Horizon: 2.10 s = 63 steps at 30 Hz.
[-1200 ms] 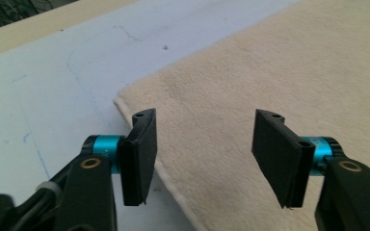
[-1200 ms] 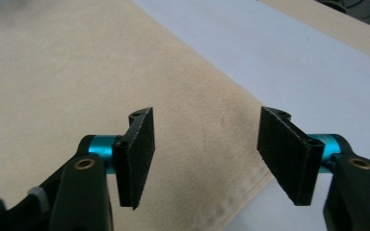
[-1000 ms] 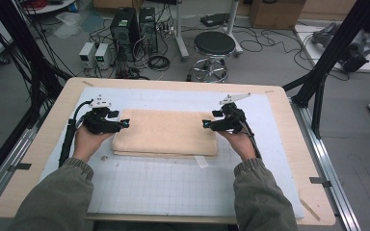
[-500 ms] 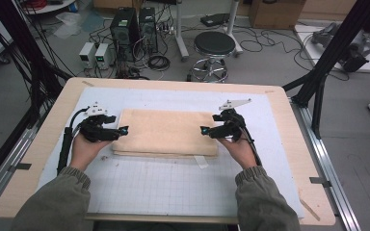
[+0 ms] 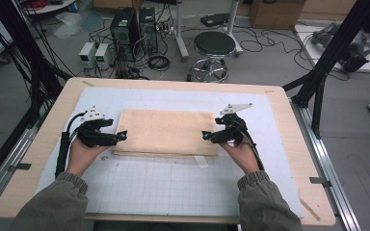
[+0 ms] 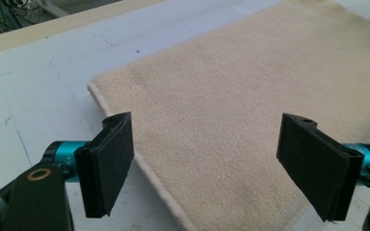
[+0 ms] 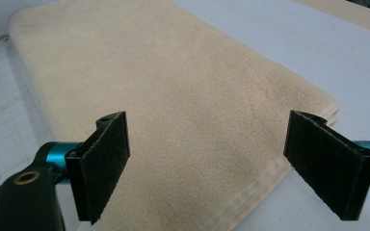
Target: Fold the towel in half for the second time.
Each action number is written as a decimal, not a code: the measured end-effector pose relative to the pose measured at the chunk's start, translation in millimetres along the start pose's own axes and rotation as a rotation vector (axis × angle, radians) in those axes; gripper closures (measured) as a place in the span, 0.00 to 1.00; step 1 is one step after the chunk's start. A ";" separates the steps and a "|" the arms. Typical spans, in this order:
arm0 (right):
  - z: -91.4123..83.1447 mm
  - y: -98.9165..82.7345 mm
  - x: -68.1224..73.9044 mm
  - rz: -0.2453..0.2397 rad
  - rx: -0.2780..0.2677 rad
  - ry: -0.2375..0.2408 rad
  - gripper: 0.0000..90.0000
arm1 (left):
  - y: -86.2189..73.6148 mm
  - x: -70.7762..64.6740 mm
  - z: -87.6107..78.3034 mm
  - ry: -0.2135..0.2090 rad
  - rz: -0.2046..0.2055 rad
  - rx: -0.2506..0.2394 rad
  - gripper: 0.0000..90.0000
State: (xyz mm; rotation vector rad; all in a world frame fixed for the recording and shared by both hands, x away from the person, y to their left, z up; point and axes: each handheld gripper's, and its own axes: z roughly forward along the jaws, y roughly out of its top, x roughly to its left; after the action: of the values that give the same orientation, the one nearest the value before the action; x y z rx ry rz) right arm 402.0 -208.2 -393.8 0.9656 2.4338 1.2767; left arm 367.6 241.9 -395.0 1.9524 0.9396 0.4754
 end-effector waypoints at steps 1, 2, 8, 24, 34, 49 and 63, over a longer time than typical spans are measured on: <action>-1.3 -0.3 1.0 0.006 0.003 -0.001 0.17 | -0.1 -1.1 -0.1 -0.003 -0.001 -0.001 0.23; -1.5 -0.6 0.9 0.000 -0.005 -0.005 0.17 | 0.0 -1.8 -0.2 -0.002 0.001 -0.001 0.23; -4.4 -5.1 3.4 -0.005 0.001 -0.011 0.14 | 0.2 -5.9 -3.0 -0.009 0.013 -0.001 0.22; -22.2 -8.2 13.1 -0.025 -0.008 -0.003 0.14 | -4.1 -16.1 -13.8 -0.026 0.025 -0.013 0.17; -26.9 -6.5 22.7 -0.043 0.008 0.004 0.14 | -14.5 -18.2 -24.1 -0.028 0.026 -0.012 0.17; -30.6 -12.6 34.0 -0.059 0.019 0.005 0.14 | -26.5 -25.2 -34.9 -0.033 0.022 -0.022 0.17; -45.4 -41.4 40.1 -0.038 -0.008 0.020 0.14 | -39.5 -37.9 -46.0 -0.049 0.035 -0.012 0.16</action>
State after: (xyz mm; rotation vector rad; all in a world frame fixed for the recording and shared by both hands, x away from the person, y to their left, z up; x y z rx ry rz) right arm 331.5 -228.4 -396.0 0.9044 2.4480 1.2884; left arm 297.1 250.9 -402.7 1.9640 0.8709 0.4508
